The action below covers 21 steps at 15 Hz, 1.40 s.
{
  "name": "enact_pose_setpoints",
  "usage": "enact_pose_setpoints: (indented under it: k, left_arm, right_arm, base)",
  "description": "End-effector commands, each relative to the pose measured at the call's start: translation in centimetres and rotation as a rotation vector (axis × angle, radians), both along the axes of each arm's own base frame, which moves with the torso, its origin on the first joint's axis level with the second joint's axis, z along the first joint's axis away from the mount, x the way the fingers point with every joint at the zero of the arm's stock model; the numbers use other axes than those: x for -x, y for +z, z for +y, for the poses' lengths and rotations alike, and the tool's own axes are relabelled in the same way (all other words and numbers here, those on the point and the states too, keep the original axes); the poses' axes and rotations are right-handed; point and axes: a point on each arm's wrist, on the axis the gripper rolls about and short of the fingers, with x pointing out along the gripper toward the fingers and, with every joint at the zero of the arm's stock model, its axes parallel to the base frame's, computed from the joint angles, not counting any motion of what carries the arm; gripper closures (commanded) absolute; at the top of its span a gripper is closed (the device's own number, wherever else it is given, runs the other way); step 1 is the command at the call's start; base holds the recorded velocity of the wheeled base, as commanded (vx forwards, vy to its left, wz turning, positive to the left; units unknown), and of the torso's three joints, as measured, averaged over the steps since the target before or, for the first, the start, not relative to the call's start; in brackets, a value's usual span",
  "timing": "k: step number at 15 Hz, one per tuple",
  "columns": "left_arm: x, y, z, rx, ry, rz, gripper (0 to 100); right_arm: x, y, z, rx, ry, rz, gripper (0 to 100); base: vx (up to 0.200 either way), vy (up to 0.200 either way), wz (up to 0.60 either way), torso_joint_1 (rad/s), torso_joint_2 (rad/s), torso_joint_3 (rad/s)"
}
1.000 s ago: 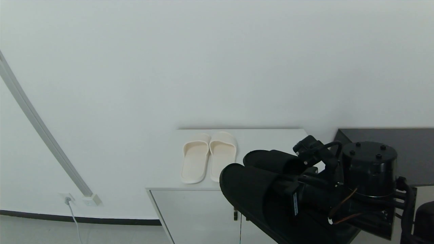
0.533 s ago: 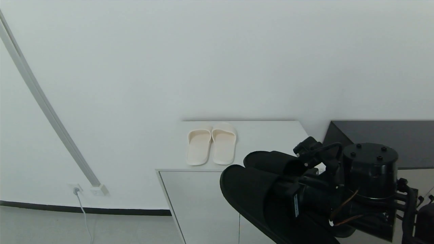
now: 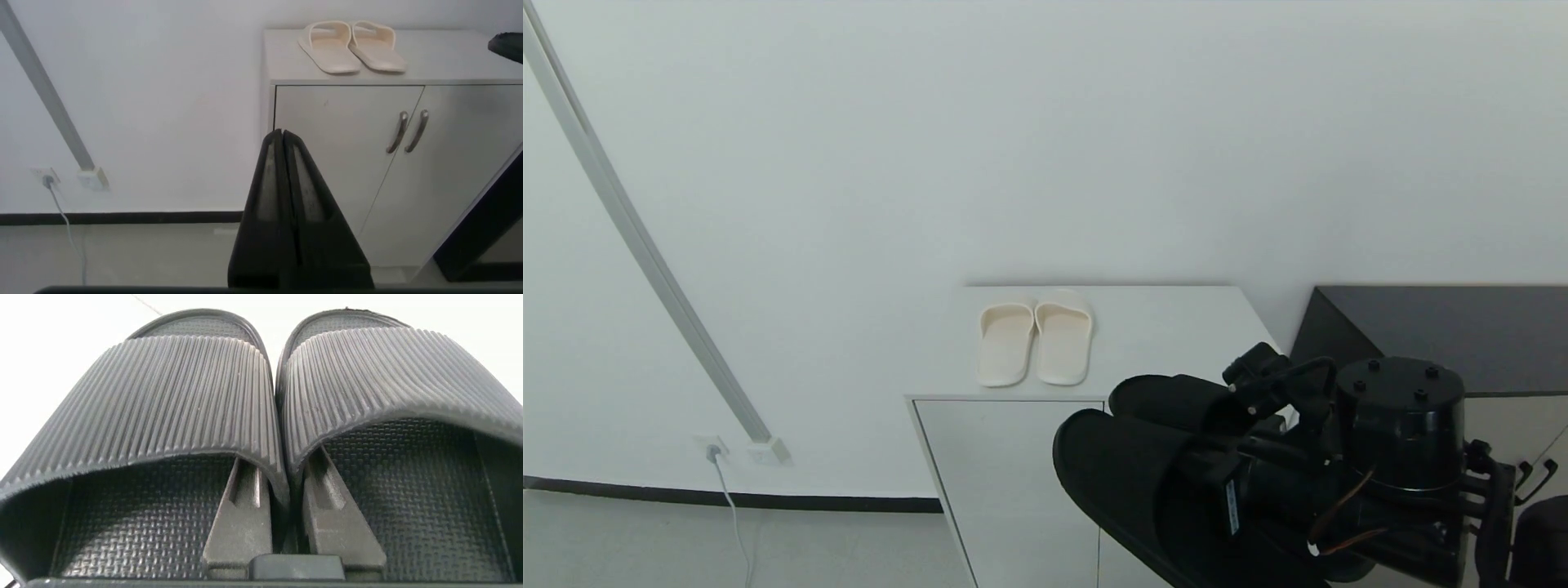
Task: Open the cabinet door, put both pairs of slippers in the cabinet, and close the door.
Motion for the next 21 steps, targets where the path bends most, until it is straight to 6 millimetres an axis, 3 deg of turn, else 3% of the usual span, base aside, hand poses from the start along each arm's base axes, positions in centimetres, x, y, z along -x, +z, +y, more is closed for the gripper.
enact_pose_setpoints:
  k: [1,9,13,18,19,21]
  left_arm:
    - [-0.01,0.00,0.00,-0.001,0.002,0.001,100]
    - [-0.01,0.00,0.00,0.000,0.001,0.001,100]
    - [-0.01,0.00,0.00,0.000,-0.001,0.001,100]
    - [-0.01,-0.01,-0.01,0.000,-0.007,0.003,100]
    - [-0.01,-0.01,-0.01,0.000,-0.007,0.003,0]
    - [-0.01,-0.01,-0.01,-0.001,-0.006,0.003,0]
  right_arm:
    - [-0.21,-0.92,0.21,0.016,-0.001,0.016,100]
    - [-0.23,-0.97,0.24,-0.006,0.000,-0.011,100]
    - [0.05,-0.46,0.02,-0.023,-0.003,-0.031,100]
    - [0.48,-1.37,-0.11,0.002,0.006,-0.004,100]
    - [0.60,-1.45,-0.11,0.002,0.009,-0.004,100]
    - [0.52,-1.42,-0.04,-0.003,0.010,-0.014,100]
  base:
    - [0.000,0.000,0.00,0.000,0.00,0.000]
    - [0.000,0.000,0.00,-0.009,0.02,0.009]
    - [0.000,0.000,0.00,-0.143,0.34,0.176]
    - [0.000,0.000,0.00,-0.162,0.37,0.206]
    - [0.000,0.000,0.00,-0.173,0.40,0.222]
    - [0.000,0.000,0.00,-0.181,0.44,0.237]
